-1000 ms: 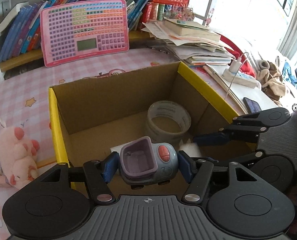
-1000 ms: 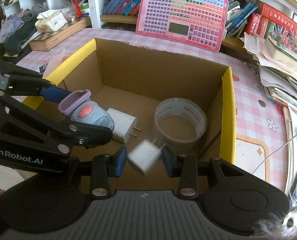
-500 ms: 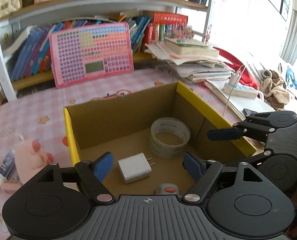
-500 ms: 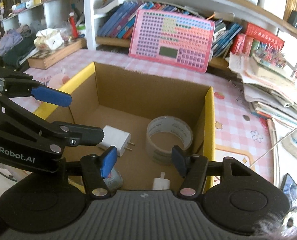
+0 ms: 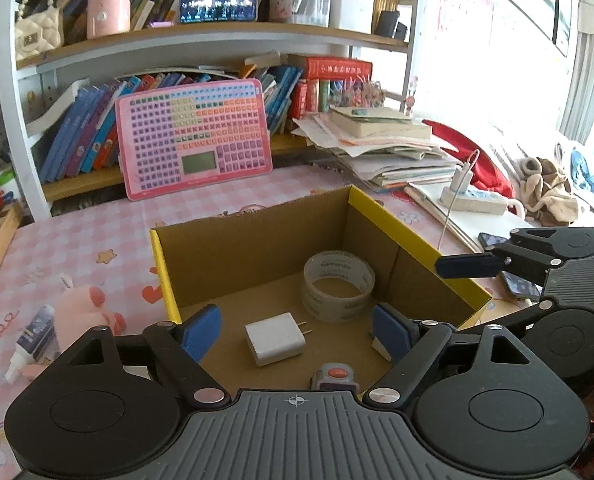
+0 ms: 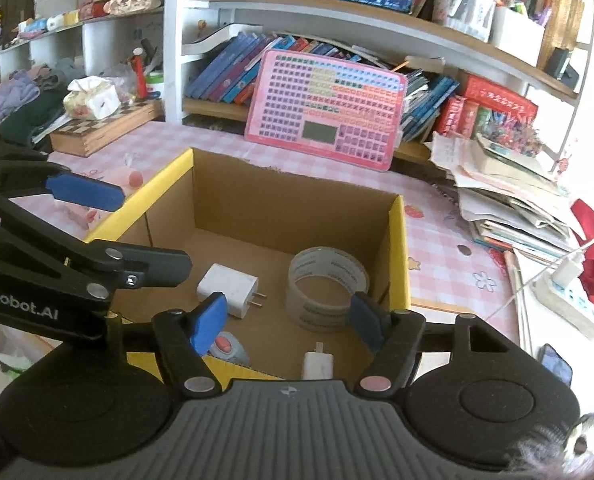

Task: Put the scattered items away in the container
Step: 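Withdraw both tools from the yellow box back toward the table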

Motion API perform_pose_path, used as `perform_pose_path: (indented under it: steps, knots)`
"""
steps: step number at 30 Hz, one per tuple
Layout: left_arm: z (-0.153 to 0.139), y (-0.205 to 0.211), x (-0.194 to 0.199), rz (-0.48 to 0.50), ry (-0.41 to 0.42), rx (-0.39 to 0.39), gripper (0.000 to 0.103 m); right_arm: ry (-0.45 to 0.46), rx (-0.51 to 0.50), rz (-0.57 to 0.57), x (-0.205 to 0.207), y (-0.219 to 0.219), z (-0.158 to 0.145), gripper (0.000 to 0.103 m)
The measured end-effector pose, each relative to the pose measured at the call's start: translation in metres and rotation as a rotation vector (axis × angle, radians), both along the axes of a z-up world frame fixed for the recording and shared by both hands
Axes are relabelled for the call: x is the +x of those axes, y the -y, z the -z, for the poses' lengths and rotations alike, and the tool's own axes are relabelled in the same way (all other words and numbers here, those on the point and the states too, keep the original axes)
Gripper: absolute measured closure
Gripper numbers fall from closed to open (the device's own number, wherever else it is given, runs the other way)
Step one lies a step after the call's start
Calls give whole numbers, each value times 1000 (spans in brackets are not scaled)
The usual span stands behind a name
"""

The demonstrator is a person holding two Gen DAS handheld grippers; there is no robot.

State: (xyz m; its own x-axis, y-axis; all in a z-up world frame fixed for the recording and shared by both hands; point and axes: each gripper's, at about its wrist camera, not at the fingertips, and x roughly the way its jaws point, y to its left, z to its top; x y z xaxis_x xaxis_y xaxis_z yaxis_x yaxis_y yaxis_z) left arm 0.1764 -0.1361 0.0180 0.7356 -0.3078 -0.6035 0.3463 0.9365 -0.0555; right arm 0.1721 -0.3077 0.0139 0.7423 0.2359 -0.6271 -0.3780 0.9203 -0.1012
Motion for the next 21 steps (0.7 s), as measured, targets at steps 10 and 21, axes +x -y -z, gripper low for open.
perform_pose_path:
  steps: [10,21]
  knots:
    - [-2,-25,-15,4,9,-20,18,19,23,123,-20,-4,-7,34]
    - [-1,-57,-37,42,4,-43,17,29,18,218,-51,-30,-10,31]
